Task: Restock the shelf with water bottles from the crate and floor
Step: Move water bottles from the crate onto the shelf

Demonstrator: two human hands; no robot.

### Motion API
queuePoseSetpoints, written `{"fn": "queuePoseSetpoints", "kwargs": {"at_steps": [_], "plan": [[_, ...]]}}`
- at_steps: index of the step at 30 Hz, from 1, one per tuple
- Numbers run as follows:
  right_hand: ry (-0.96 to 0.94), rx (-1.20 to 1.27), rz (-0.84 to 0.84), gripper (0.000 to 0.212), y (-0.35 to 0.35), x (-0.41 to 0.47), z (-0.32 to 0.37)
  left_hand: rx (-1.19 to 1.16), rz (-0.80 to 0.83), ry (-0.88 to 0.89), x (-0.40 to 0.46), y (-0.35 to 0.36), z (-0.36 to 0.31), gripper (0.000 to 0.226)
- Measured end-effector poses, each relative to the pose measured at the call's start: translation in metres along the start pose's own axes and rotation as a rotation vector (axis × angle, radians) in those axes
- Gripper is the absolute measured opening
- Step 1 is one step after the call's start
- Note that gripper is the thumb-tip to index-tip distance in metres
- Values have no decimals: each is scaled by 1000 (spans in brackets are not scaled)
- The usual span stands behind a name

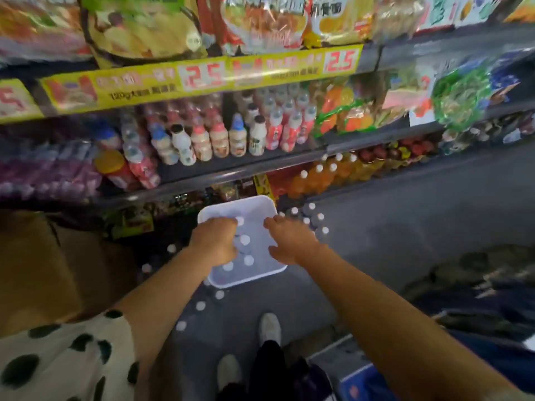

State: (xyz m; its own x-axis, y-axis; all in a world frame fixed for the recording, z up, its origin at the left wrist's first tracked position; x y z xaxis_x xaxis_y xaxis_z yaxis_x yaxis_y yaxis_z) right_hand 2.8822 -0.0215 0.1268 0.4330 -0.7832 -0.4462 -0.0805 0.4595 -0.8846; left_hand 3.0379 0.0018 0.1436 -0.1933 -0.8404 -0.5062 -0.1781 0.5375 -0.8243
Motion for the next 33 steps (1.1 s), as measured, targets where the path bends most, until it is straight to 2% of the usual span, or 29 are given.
{"fn": "queuePoseSetpoints", "kwargs": {"at_steps": [3, 9, 15, 19, 22, 26, 30, 33], "plan": [[0, -2, 61, 50, 64, 34, 4, -56, 57, -18, 27, 55, 24, 37], [29, -2, 135, 48, 164, 95, 20, -8, 115, -59, 68, 138, 61, 50], [91, 20, 185, 45, 210, 120, 22, -72, 103, -92, 83, 176, 79, 45], [43, 2, 192, 38, 216, 128, 24, -62, 92, -103, 87, 180, 83, 39], [15, -4, 198, 37, 206, 129, 23, -99, 60, -98, 85, 176, 85, 39], [-15, 37, 181, 42, 159, 112, 25, -187, 51, -65, 75, 153, 84, 50], [-72, 66, 153, 50, 70, 77, 30, -269, 24, -6, 52, 107, 70, 59], [-126, 78, 96, 44, -14, 43, 37, -335, 11, 38, 33, 65, 57, 74]]}}
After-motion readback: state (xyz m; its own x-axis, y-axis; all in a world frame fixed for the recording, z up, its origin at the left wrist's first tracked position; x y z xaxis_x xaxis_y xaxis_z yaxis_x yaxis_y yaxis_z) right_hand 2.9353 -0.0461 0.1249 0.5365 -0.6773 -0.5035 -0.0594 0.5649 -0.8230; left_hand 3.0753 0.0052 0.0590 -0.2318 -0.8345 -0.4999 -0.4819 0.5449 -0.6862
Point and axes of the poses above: each hand's wrist, its own x-axis towards the middle knuckle, its own y-axis out of the palm, z = x × y, the point moved 4 cm from there along x, towards the middle knuckle, and after that the axes turned 4 degrees about y, right-handed, at the moved point
